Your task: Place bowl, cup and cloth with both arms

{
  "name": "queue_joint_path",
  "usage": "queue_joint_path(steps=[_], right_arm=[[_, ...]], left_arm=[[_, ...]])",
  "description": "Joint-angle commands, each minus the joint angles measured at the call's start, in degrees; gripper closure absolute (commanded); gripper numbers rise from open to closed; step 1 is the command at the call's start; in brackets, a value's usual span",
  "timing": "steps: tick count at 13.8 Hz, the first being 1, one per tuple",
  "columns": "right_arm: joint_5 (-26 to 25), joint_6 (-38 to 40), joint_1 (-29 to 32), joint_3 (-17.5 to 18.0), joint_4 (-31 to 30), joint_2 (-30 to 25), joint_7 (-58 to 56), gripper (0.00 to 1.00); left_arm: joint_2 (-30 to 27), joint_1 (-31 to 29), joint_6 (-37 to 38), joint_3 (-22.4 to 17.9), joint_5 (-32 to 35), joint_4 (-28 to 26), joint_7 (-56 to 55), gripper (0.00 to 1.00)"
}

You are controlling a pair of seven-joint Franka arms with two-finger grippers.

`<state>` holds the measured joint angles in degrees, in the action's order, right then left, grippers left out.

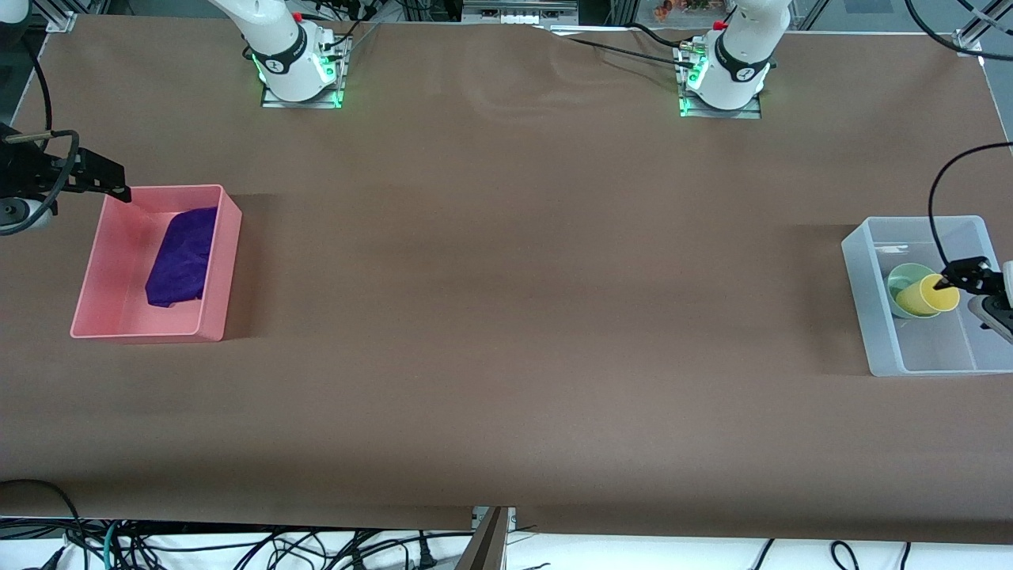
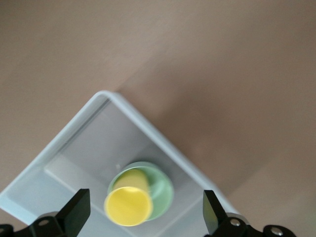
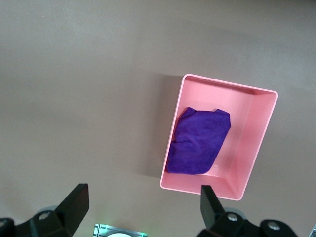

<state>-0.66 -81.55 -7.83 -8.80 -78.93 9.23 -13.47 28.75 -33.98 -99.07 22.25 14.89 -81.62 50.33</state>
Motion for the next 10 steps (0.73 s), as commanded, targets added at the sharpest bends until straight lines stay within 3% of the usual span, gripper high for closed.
queue_joint_path(steps=[1, 3, 5, 7, 10], right_arm=[[-0.66, 0.16, 0.27, 0.45, -0.70, -0.79, 0.64, 0.00], [-0.75, 0.16, 0.27, 0.45, -0.61, -0.79, 0.73, 0.00], [-0.75, 0.16, 0.27, 0.45, -0.70, -0.79, 0.64, 0.00], [-0.83, 0.16, 0.27, 0.45, -0.61, -0.79, 0.64, 0.00], [-1.36, 0.16, 0.27, 0.45, -0.70, -0.79, 0.56, 0.00]], left_arm=[[0.08, 0.49, 6.33, 5.50, -0.82, 2.07, -11.17, 0.00], [-0.18, 0.49, 7.66, 10.60, -0.91, 2.07, -19.62, 0.00], [-1.49, 4.42, 7.49, 10.10, -3.00, 0.67, -26.04, 0.00], [-6.04, 12.92, 7.31, 2.40, -8.79, -2.74, -34.29, 0.00], [-12.64, 28.48, 7.05, -13.23, -15.49, -5.83, -43.89, 0.00]])
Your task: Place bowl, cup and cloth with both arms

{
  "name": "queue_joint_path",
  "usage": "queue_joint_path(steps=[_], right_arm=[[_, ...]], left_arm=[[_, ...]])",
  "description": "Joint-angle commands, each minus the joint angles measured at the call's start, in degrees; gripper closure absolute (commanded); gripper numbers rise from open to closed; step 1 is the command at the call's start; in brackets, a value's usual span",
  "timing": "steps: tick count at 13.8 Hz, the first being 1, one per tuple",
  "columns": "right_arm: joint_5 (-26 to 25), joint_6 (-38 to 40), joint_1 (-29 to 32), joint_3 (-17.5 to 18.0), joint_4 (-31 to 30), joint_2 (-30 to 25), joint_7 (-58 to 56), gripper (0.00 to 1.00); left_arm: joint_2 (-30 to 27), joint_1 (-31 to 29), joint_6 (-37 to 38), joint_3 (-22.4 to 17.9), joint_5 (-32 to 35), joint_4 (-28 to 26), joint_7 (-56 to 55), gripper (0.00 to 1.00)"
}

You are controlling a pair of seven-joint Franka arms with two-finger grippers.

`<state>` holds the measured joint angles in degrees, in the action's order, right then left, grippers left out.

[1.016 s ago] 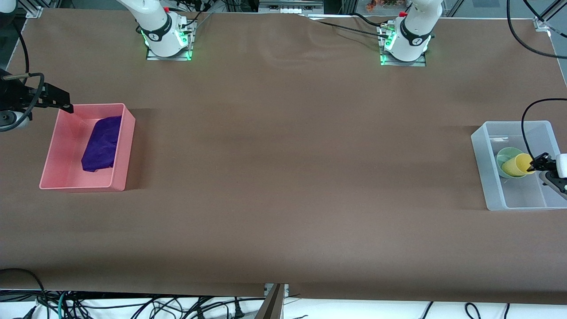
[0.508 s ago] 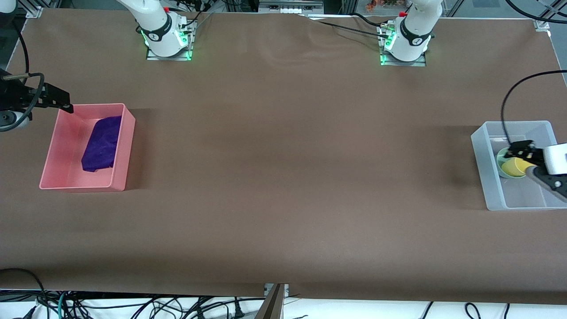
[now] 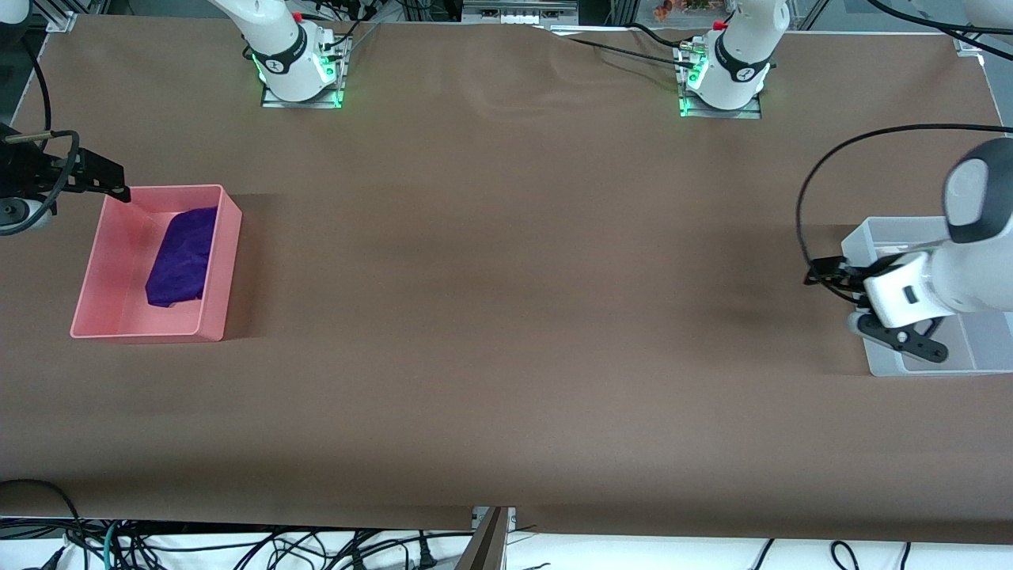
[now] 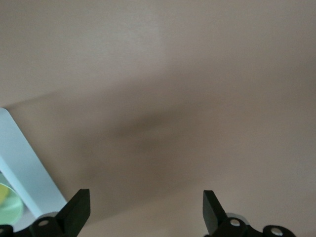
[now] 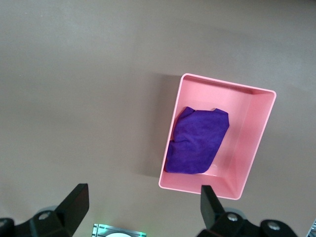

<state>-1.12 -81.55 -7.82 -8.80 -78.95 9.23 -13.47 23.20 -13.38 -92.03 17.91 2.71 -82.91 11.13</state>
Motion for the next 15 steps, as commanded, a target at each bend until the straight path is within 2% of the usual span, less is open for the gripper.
queue_joint_path(steps=[1, 2, 4, 6, 8, 15], right_arm=[[-0.91, 0.16, 0.27, 0.45, -0.68, -0.79, 0.64, 0.00], [-0.91, 0.16, 0.18, 0.45, -0.68, -0.79, 0.64, 0.00], [-0.99, 0.16, 0.26, 0.45, -0.60, -0.79, 0.64, 0.00], [-0.99, 0.16, 0.18, 0.45, -0.68, -0.79, 0.64, 0.00], [-0.99, 0.16, 0.26, 0.45, -0.68, -0.79, 0.55, 0.00], [-0.91, 0.07, 0.27, 0.45, -0.68, -0.79, 0.55, 0.00]], left_arm=[[-10.17, 12.02, -0.43, -13.04, -3.76, -6.45, -7.06, 0.00], [-13.94, 13.98, -2.52, -15.08, -3.50, -9.69, -8.82, 0.00], [-21.85, 14.17, -7.27, -15.54, -3.59, -17.08, -9.28, 0.00], [-26.61, 14.52, -7.64, -15.89, -3.24, -20.70, -11.11, 0.00], [-27.51, 14.44, -7.64, -16.07, -3.67, -22.38, -12.01, 0.00], [-27.42, 14.79, -7.64, -16.07, -3.68, -22.21, -12.09, 0.00]])
